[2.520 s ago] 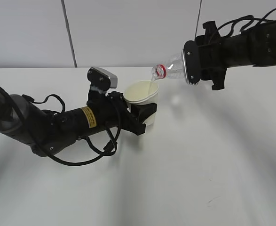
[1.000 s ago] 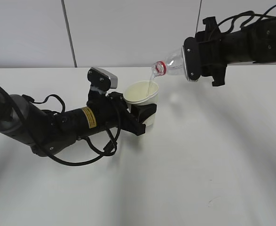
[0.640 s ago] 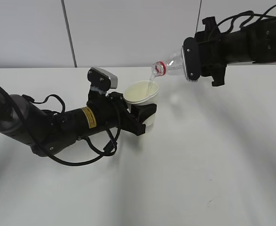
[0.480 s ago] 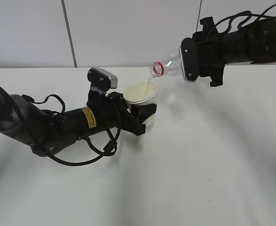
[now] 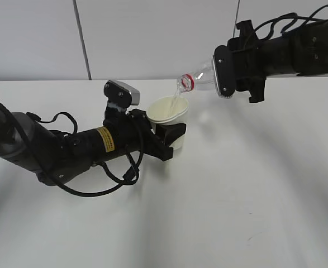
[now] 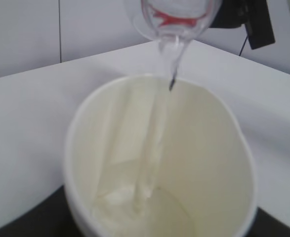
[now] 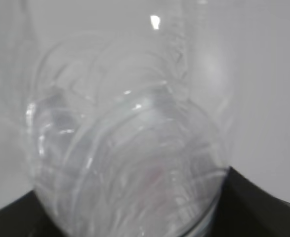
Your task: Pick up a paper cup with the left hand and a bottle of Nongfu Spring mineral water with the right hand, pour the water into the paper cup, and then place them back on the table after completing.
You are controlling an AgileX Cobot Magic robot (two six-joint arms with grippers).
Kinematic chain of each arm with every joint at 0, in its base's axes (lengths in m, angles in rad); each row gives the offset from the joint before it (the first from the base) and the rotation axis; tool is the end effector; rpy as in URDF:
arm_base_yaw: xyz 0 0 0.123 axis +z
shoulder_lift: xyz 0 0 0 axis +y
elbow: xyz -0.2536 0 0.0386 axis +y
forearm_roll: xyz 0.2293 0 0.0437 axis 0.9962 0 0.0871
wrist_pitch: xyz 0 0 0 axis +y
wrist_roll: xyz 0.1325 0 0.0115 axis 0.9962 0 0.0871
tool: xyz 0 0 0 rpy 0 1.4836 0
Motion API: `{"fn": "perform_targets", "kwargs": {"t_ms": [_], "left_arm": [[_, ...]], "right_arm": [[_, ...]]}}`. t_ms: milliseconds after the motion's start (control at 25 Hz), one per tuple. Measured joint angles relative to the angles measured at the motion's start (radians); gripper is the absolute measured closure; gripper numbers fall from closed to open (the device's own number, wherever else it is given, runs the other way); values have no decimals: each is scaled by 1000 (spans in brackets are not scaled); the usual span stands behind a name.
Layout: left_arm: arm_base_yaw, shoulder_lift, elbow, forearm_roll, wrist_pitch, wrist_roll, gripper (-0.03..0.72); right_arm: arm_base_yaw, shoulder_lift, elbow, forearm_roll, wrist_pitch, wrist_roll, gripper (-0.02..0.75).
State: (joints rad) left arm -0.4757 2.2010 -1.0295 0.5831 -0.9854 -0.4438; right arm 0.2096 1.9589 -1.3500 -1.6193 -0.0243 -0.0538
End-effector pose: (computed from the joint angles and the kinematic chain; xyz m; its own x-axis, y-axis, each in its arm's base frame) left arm 0.3509 -0.2494 0.0891 -0.2386 0.0288 -0.9707 0.7890 0.5886 -0.1765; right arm 0.4493 0.0988 0.1814 0.2773 -0.9578 0.0764 -0.4625 -0.2028 -0.8631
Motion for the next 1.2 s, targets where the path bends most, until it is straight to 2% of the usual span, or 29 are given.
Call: {"fn": "perform_targets", "kwargs": {"t_ms": [1200], "left_arm": [[0, 0, 0, 0, 3, 0, 302]], "right_arm": [[0, -1, 0, -12, 12, 0, 283]]}}
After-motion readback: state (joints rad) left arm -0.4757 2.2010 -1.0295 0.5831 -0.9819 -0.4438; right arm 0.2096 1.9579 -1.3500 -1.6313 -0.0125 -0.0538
